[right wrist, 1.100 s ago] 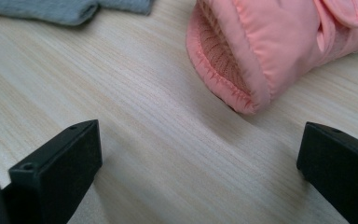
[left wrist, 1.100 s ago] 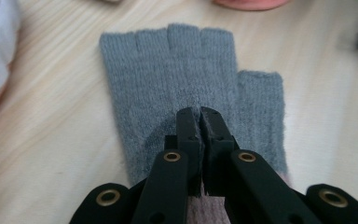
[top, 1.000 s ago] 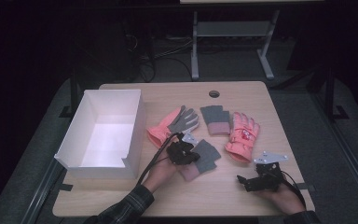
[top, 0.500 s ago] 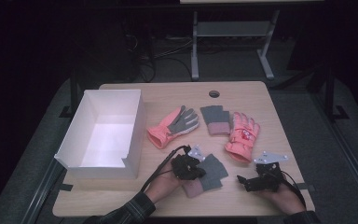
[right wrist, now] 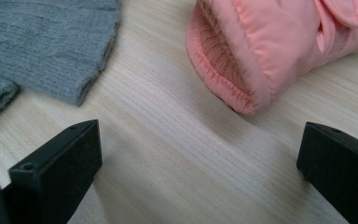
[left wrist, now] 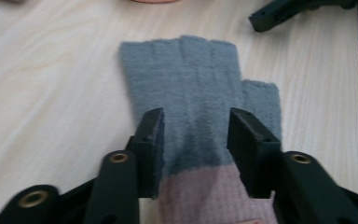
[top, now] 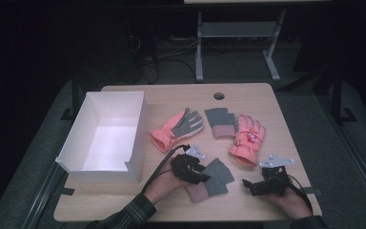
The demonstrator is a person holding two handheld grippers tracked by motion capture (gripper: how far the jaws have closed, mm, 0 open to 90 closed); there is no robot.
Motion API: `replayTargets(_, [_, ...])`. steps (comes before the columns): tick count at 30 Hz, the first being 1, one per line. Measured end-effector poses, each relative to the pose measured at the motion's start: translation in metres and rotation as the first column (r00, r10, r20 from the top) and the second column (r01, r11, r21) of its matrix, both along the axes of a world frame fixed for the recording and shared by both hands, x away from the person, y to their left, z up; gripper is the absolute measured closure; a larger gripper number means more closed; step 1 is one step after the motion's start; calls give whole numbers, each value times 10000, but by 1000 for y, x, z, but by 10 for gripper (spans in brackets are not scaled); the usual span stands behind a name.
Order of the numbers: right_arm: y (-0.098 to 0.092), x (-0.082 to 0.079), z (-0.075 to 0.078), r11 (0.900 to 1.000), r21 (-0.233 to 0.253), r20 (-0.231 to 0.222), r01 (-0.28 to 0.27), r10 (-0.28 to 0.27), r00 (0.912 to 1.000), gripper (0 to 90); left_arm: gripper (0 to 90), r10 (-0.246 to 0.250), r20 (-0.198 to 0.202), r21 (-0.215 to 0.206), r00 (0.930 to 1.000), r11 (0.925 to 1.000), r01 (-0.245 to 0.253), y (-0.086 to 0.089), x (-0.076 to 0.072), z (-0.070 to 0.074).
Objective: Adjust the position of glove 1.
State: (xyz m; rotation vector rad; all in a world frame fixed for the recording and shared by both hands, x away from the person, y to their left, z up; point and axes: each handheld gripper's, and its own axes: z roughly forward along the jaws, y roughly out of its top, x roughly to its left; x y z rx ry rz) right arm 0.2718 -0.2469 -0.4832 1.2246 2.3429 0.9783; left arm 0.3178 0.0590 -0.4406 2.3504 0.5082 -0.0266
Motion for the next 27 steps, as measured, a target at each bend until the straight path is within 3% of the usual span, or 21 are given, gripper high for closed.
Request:
replayTargets(1, [0, 0, 0, 10000, 0, 0, 1, -1, 10000, 0, 525, 88, 35, 13, 10000, 10000, -88, 2, 2, 1])
replayTargets(2, [0, 0, 0, 10000, 2, 1, 1, -1, 10000, 0, 626, 133, 54, 12, 9999, 9999, -133, 3, 4, 2])
replayTargets(3, [0, 0, 0, 10000, 2, 1, 1, -1, 10000, 0, 626, 181, 94, -95, 9998, 9998, -180, 6, 6, 5])
replayTargets(6, [0, 0, 0, 10000, 7, 2, 5, -5, 10000, 0, 866, 361, 16, -235, 9993, 9991, -360, 9, 13, 10])
replayTargets(8, [0, 0, 0, 10000, 6, -4, 7, -7, 10000, 0, 894, 513, -7, -345, 9987, 9981, -513, 11, 18, 12])
replayTargets(15, [0, 0, 0, 10000, 7, -2, 6, -6, 10000, 0, 897, 589, 256, -50, 9979, 9983, -588, 8, 34, 13])
replayTargets(19, [0, 0, 0, 10000, -2, 8, -3, 3, 10000, 0, 897, 691, 334, -79, 9971, 9976, -688, 2, 44, 13])
replayTargets(27, [0, 0, 0, 10000, -1, 4, 9, -9, 10000, 0, 898, 985, 504, -558, 9939, 9938, -957, -11, 71, 21])
